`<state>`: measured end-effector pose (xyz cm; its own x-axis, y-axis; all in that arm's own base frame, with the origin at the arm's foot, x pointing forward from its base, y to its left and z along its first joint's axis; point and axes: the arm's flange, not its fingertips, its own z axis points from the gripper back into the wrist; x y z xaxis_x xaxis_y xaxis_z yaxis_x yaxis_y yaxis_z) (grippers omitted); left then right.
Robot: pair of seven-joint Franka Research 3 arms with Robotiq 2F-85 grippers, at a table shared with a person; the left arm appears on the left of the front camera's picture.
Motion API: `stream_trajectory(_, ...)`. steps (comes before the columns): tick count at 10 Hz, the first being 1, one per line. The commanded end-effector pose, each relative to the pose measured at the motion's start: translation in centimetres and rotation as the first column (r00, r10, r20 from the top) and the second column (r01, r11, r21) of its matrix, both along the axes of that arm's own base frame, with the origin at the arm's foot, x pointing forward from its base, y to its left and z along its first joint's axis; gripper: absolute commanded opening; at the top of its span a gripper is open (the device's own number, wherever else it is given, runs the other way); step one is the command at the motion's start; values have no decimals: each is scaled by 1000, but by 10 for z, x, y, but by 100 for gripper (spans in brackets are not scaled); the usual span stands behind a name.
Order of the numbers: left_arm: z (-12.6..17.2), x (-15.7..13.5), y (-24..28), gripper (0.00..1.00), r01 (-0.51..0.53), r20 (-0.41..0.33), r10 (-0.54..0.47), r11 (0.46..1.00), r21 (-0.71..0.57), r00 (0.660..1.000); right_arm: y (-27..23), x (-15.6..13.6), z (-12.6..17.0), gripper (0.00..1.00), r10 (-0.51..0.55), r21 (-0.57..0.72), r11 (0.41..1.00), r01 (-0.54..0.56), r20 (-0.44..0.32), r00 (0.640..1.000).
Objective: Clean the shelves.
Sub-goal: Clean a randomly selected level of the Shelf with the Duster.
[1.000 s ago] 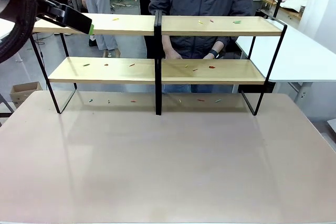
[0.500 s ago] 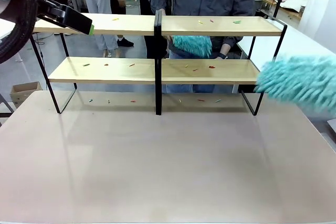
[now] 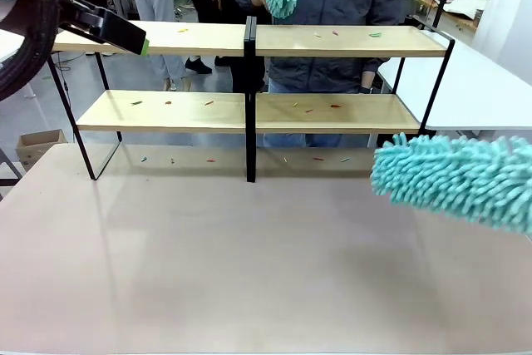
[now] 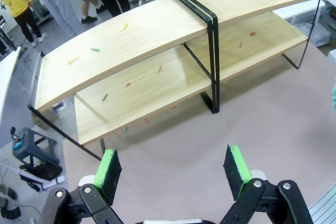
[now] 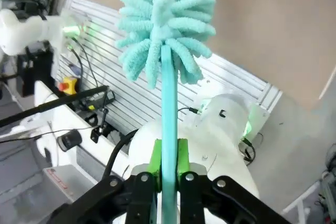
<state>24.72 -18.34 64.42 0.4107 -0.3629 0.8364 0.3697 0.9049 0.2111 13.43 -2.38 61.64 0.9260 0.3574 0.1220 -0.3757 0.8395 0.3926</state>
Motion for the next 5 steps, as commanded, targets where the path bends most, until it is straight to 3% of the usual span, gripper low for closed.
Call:
stream_trajectory(1,0,0,1,100,-2,2,2,1000,0,1000,20,36,-45,12,50,-27,998,-52,-99,994)
stream_trajectory(3,0,0,1,100,-2,2,2,1000,0,1000,32,60,-88,12,10,-56,998,-14,-77,997)
stream_trajectory(5,0,0,1,100,-2,2,2,1000,0,1000,55,76,-135,12,63,-23,998,-62,67,996)
